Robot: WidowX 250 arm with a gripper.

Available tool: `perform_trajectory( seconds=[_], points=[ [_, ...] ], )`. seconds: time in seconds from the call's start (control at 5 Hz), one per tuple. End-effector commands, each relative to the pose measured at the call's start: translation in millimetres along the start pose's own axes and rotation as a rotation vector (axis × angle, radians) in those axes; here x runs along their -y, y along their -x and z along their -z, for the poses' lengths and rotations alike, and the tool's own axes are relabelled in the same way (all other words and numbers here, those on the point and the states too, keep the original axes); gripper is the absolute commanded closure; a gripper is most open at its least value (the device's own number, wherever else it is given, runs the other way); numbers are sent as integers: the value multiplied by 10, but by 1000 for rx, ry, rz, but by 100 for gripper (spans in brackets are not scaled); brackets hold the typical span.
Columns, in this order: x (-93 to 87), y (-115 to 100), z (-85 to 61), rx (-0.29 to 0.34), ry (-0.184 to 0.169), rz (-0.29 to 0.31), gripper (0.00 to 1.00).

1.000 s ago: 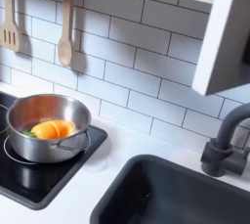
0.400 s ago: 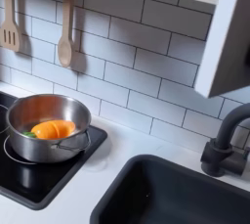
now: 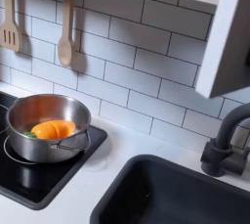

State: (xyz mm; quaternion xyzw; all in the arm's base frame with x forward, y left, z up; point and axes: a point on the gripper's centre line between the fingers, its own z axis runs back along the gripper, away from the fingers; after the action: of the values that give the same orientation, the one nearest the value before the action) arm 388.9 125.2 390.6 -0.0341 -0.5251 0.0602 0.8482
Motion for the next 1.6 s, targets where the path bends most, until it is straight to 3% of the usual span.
perform_trajectory(
  seconds=[0.0, 0.2, 0.4, 0.8, 1.4],
  points=[
    [-154, -171, 140, 34, -34, -20, 100],
    [-209, -220, 144, 43, -62, -14, 100],
    [-171, -327, 105, 72, -63, -6, 100],
    [-224, -312, 66, 56, -80, 4, 100],
    [-190, -146, 33, 6, -59, -15, 100]
  ],
)
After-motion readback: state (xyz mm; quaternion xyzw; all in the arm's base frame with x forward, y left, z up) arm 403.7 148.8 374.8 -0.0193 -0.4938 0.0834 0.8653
